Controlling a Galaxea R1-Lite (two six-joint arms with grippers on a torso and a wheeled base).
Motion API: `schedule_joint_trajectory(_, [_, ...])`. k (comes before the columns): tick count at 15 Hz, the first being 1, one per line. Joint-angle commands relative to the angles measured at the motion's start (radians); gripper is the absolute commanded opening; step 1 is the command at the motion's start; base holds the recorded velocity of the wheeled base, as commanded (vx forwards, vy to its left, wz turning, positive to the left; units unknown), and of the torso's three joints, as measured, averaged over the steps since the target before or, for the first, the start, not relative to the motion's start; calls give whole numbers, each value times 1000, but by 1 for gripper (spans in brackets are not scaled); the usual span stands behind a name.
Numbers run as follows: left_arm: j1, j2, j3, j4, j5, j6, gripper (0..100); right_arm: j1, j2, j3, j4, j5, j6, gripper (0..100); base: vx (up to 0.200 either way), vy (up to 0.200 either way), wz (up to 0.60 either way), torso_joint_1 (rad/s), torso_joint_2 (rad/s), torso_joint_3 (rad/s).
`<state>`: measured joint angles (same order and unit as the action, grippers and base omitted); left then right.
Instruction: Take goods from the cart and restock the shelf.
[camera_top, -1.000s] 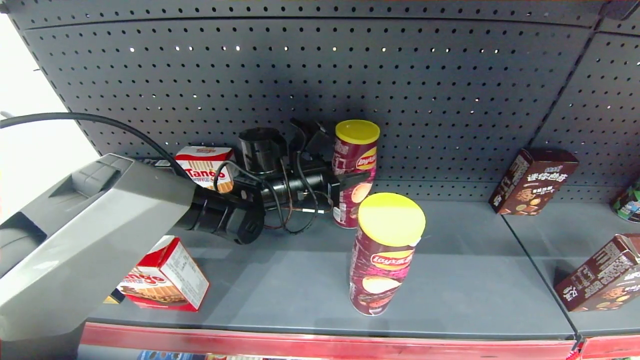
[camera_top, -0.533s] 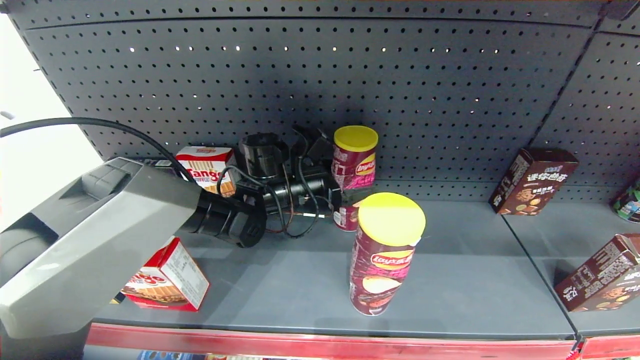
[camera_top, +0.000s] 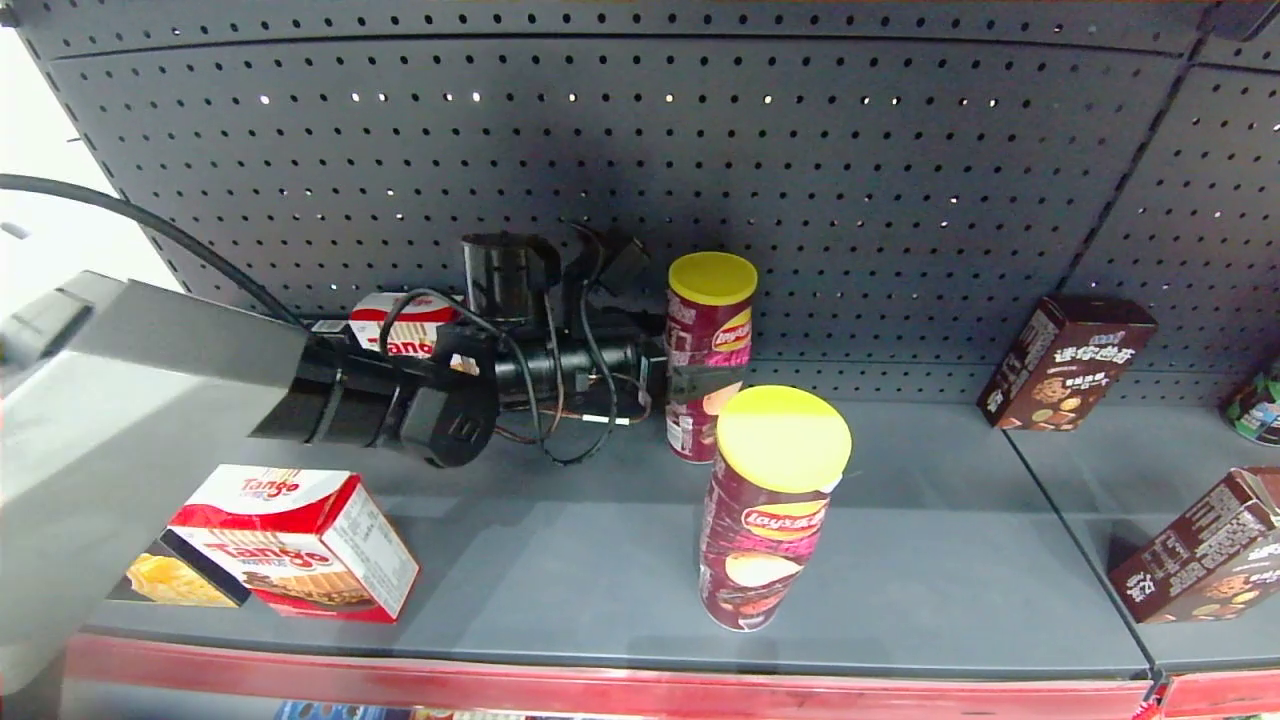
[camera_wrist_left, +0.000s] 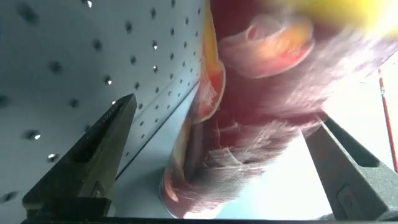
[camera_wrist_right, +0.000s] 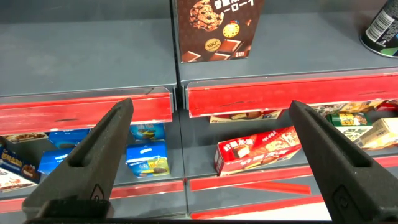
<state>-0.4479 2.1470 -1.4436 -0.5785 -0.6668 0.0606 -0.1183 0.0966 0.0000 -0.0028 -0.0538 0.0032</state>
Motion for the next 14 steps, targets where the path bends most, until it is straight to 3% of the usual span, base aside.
schedule_joint_trajectory(1, [-3, -79, 5, 72, 9, 1, 100, 0, 2, 0, 0, 0, 0, 100, 0, 0, 0, 0, 0, 0])
schedule_joint_trajectory(2, [-2, -96, 0, 126, 18, 2, 100, 0, 2, 0, 0, 0, 0, 100, 0, 0, 0, 0, 0, 0])
schedule_joint_trajectory(3, [1, -116, -3, 223, 67, 38, 100, 0, 2, 0, 0, 0, 0, 100, 0, 0, 0, 0, 0, 0])
schedule_joint_trajectory(4, [3, -119, -1, 236, 79, 53, 100, 0, 2, 0, 0, 0, 0, 100, 0, 0, 0, 0, 0, 0])
schedule_joint_trajectory(5, [6, -122, 2, 263, 104, 90, 100, 0, 2, 0, 0, 0, 0, 100, 0, 0, 0, 0, 0, 0])
schedule_joint_trajectory(9, [5, -119, 2, 267, 184, 113, 100, 0, 2, 0, 0, 0, 0, 100, 0, 0, 0, 0, 0, 0])
schedule_joint_trajectory(10, [5, -118, 5, 273, 237, 145, 100, 0, 2, 0, 0, 0, 1, 100, 0, 0, 0, 0, 0, 0])
schedule_joint_trajectory(12, [0, -116, 3, 293, 286, 162, 100, 0, 2, 0, 0, 0, 1, 100, 0, 0, 0, 0, 0, 0])
schedule_joint_trajectory(14, [-2, -116, 3, 293, 312, 163, 100, 0, 2, 0, 0, 0, 1, 100, 0, 0, 0, 0, 0, 0])
